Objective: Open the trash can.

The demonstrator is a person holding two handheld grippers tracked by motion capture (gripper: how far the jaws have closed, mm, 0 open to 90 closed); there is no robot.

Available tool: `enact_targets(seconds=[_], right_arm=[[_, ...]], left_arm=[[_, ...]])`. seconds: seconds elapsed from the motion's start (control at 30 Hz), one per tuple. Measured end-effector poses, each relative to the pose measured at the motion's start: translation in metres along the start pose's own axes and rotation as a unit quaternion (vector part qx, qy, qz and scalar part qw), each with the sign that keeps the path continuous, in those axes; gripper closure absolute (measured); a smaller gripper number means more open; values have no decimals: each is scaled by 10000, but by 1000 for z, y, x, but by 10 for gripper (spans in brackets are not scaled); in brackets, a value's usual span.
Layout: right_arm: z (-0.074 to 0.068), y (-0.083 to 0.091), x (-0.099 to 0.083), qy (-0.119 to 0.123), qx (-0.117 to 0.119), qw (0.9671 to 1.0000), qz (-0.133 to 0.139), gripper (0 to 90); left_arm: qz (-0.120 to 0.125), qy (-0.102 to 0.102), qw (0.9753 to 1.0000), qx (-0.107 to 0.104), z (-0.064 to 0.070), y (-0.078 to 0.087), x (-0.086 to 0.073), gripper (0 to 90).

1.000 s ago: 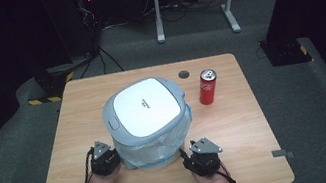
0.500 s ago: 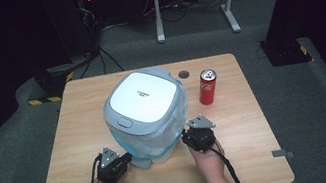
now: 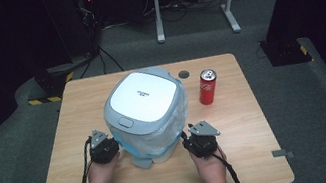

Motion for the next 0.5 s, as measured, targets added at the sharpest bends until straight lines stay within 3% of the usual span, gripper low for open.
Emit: enact_targets(seconds=[0.07,0.13,0.2,0.27,0.3,0.37,0.43,0.5], right_arm=[[2,-1,0,13,-2,10000,-40,612],[5,-1,-1,-6,-18,10000,-38,613],[6,-1,-1,-19,-27,10000,-31,613],[11,-1,-3,-13,-45,10000,-36,612],[11,-1,-3,-13,-45,10000,-36,612],[16,0,-5,114,-235,9996,-47,651],[24,1,-7,-8,-212,9997,-77,643],[28,0,-8,80,-203,9997,-117,659]], left_arm=[[-12,-127,9999,81,5,-1,1,898],[-37,-71,10000,-58,6,0,-1,897],[-43,-109,9999,-63,9,1,-3,898],[-42,-173,9997,-187,22,5,-7,898],[-42,-173,9997,-187,22,5,-7,898],[-48,-316,9990,-324,40,10,-14,897],[-40,-364,9986,-394,46,12,-17,884],[-27,-308,9987,-406,45,11,-16,837]])
Point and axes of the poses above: each handheld gripper's, and its own axes: y roughly backward along the jaws, x roughly out of its top, z roughly to its right, the point moved 3 cm from there along -y, roughly forward along the jaws, and after that the axes turned 4 degrees about y, right-handed, at the moved point
